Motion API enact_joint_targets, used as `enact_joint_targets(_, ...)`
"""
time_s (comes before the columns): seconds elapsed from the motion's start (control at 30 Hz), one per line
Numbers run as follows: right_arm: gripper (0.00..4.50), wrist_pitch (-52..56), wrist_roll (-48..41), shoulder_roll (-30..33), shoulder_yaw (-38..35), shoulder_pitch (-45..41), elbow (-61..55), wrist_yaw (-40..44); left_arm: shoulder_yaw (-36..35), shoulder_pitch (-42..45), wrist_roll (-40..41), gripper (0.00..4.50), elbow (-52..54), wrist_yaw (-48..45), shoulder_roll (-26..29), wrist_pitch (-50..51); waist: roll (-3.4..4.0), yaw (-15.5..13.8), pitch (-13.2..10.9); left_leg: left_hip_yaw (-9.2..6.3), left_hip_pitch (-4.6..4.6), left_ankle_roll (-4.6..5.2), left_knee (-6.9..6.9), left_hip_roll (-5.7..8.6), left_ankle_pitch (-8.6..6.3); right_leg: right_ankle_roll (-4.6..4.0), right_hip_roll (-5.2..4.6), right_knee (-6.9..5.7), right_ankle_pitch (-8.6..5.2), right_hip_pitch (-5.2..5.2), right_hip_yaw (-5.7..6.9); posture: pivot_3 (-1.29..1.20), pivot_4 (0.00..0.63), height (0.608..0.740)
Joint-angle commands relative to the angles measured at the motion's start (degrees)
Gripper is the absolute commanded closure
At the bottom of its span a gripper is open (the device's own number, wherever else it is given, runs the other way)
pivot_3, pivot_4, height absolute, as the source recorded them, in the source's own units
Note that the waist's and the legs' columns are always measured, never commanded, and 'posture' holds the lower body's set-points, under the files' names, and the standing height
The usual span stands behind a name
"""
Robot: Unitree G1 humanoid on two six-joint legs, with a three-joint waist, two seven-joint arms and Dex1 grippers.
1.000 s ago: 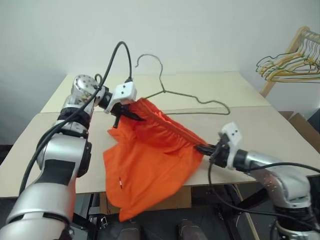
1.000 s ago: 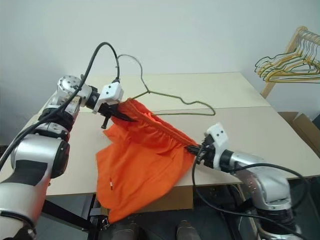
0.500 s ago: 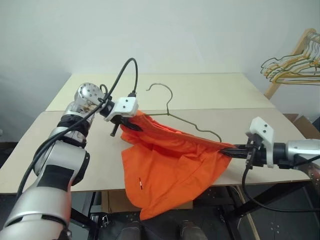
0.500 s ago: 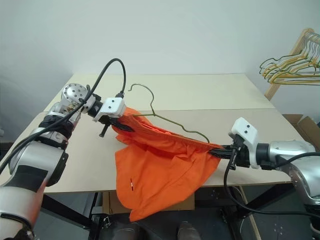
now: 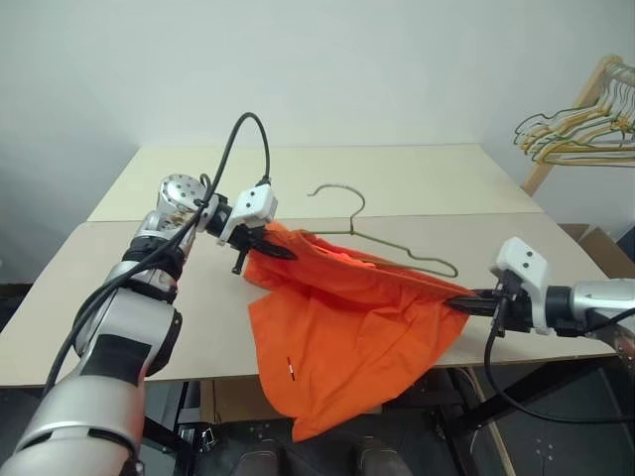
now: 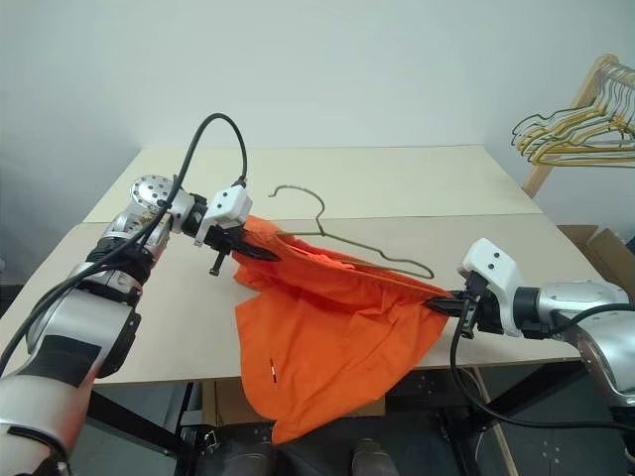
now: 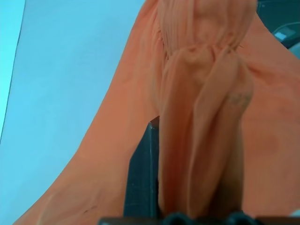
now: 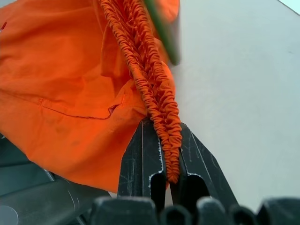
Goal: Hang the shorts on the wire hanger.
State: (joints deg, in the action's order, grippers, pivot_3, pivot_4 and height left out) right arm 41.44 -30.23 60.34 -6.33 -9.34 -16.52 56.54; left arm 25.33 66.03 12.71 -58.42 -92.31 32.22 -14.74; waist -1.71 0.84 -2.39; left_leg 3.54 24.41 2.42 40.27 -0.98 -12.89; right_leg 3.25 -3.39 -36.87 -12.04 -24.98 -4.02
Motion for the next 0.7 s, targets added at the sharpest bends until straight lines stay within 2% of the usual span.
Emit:
enact_joint_targets(0.03,4.43,0.4,2.7,2.9,-1.7,0.1,3.4,0.1,1.3,0.2,3.4,4.50,0.7,-0.2,4.3,0.5,0.00,0.0,0.0,0.00,0.00,0.00,0.00,0.00,0.00,-0.07,0.00,0.01,-0.04,0.00,0.00,0.00,0.000,0.740)
enact_joint_targets(0.27,4.43,0.1,3.6,3.1,-0.2,0.3,5.4,0.1,1.6,-1.0,9.8,4.50,2.6,-0.2,4.5,2.9,0.00,-0.1,0.0,0.00,0.00,0.00,0.01,-0.01,0.00,-0.26,0.00,0.00,-0.15,0.00,0.01,0.00,0.000,0.740)
enact_joint_targets(0.33,4.43,-0.2,3.9,3.0,0.4,0.3,5.5,-0.1,3.5,-1.5,10.3,4.50,3.9,-0.2,5.4,2.9,0.00,-0.1,0.0,0.01,0.00,0.00,0.01,0.00,0.00,-0.26,0.00,0.00,-0.16,0.01,0.00,0.00,0.000,0.740)
enact_joint_targets(0.47,4.43,0.3,3.2,3.5,-0.3,-0.6,5.7,0.3,5.9,-1.7,5.2,4.50,2.1,-0.2,6.2,-1.7,0.00,0.0,0.0,0.01,-0.01,0.00,0.00,0.00,0.00,-0.31,0.01,0.00,-0.18,0.00,0.00,0.00,0.000,0.740)
enact_joint_targets(0.7,4.43,-0.9,3.4,5.4,-2.4,0.7,5.8,2.2,2.7,0.6,-2.8,4.50,-3.1,1.4,3.9,0.3,0.00,-0.1,0.0,0.02,0.00,0.00,0.01,0.01,0.00,-0.32,0.00,0.01,-0.19,0.00,0.00,0.00,0.000,0.740)
